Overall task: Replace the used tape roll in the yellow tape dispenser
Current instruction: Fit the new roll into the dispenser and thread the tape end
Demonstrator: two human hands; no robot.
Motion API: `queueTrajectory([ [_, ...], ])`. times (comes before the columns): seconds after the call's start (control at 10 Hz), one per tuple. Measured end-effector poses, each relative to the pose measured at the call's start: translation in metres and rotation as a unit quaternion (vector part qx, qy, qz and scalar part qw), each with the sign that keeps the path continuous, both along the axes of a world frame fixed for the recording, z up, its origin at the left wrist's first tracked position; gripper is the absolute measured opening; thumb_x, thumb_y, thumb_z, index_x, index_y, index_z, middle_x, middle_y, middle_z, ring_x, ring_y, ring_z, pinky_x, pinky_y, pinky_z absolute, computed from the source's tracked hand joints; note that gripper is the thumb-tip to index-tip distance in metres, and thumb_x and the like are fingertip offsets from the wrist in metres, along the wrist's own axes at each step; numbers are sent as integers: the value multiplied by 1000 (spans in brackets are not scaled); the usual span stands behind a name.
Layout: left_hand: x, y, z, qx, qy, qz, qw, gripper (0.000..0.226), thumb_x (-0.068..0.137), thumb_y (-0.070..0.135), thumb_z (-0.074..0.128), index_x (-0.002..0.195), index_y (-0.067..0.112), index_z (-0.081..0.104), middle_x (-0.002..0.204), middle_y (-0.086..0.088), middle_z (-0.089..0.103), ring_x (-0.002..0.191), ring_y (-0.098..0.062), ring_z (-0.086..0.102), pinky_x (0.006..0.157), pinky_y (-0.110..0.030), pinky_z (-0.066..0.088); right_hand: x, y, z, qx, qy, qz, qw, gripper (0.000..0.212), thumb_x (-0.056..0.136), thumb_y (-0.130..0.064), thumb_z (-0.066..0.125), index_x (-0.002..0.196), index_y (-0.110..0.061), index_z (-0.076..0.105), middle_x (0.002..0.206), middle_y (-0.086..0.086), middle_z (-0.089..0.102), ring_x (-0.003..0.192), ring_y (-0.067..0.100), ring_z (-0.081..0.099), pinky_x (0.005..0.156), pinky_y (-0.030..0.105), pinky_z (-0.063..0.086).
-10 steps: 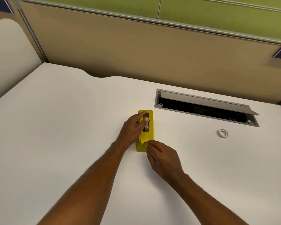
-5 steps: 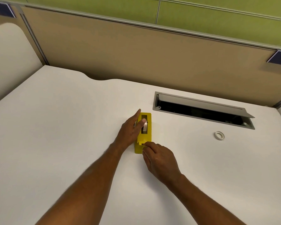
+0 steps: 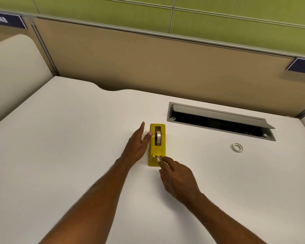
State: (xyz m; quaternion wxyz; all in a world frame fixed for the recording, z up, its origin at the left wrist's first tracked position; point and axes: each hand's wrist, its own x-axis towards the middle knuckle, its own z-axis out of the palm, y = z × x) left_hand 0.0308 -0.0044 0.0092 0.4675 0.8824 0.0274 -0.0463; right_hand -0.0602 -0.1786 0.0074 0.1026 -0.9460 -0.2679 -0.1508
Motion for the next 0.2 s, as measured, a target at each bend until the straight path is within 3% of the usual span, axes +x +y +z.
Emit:
queueTrajectory([
  [0.2,-24,5,2,-7,-24,1,1000,60,97,47,34,150,27,17,159,-1,22,145,-22,24,116,-41,25,-4,-10,15,33,39,-52,997,28,83,-25,67,107,-11,66,108,8,69,75,23,69,58,29,57],
])
